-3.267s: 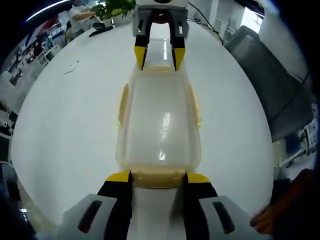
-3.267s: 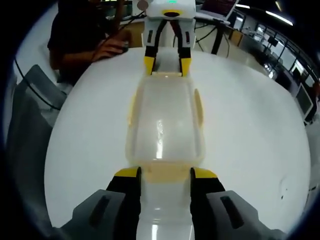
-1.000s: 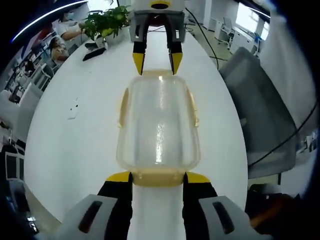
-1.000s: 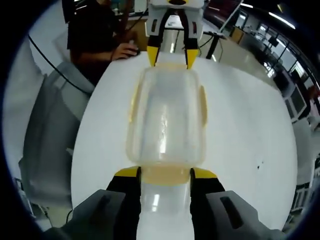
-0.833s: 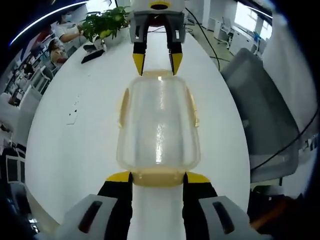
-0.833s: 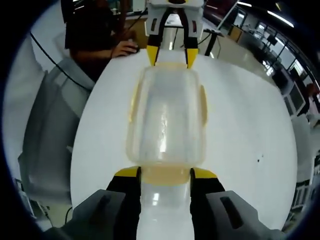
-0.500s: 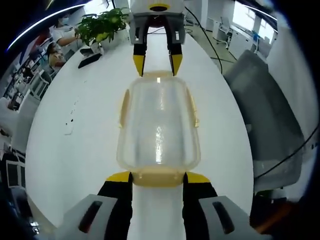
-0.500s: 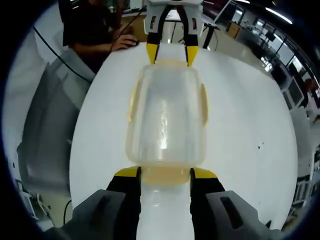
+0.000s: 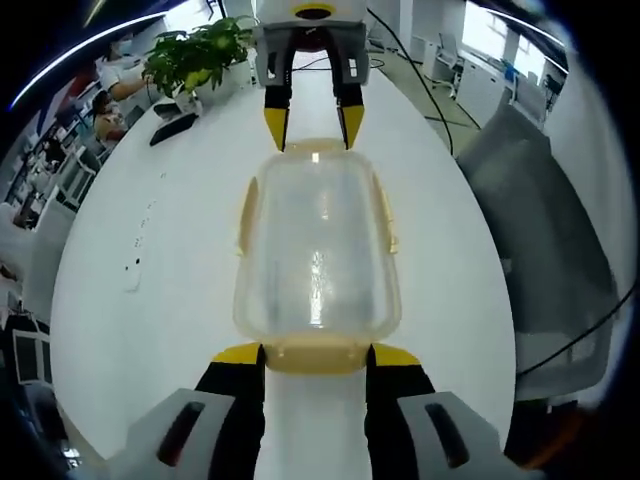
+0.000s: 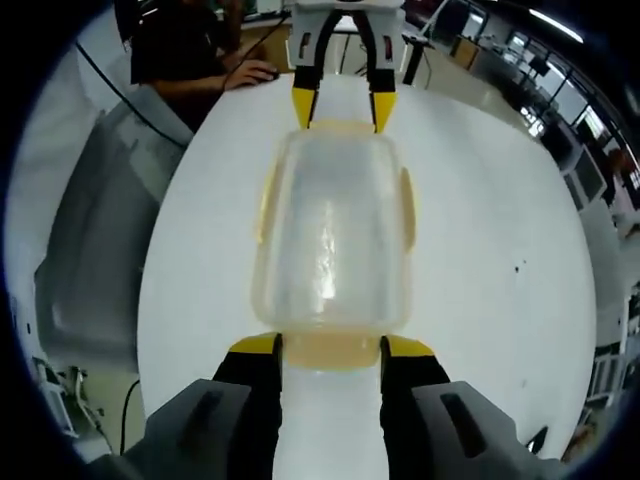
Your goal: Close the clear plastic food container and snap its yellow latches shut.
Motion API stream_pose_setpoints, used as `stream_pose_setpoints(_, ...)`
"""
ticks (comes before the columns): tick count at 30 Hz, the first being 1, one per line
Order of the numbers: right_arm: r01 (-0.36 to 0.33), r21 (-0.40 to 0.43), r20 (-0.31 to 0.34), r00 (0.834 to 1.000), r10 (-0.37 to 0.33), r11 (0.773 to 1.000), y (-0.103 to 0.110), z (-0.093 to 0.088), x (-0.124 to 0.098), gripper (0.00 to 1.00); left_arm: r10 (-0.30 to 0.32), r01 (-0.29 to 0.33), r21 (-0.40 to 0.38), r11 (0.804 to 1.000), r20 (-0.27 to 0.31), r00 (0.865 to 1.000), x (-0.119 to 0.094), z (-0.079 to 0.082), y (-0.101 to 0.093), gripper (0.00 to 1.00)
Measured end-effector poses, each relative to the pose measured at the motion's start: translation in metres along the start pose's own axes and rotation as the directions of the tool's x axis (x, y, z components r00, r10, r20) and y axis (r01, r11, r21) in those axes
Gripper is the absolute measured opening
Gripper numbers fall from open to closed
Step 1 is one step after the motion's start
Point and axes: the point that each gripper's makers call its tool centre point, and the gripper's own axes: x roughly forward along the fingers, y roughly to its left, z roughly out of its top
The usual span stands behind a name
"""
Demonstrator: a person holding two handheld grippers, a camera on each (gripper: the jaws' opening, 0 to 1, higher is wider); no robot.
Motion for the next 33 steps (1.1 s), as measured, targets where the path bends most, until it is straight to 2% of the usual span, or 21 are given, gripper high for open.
stream_pose_setpoints(18, 0.011, 0.005, -0.037, 0.999, -0.011, 1.0, -0.009, -0.029, 0.005, 0.34, 0.015, -0.015, 0.021, 1.0, 0.007, 1.0, 0.03, 0.013, 0.012, 0.33)
stream_pose_setpoints(33, 0.002, 0.008, -0.049, 0.999, -0.001, 1.0, -0.009, -0.035, 0.012, 0.35, 0.01, -0.01, 0.02, 1.0, 0.009, 1.0, 0.035, 0.012, 0.011, 0.33)
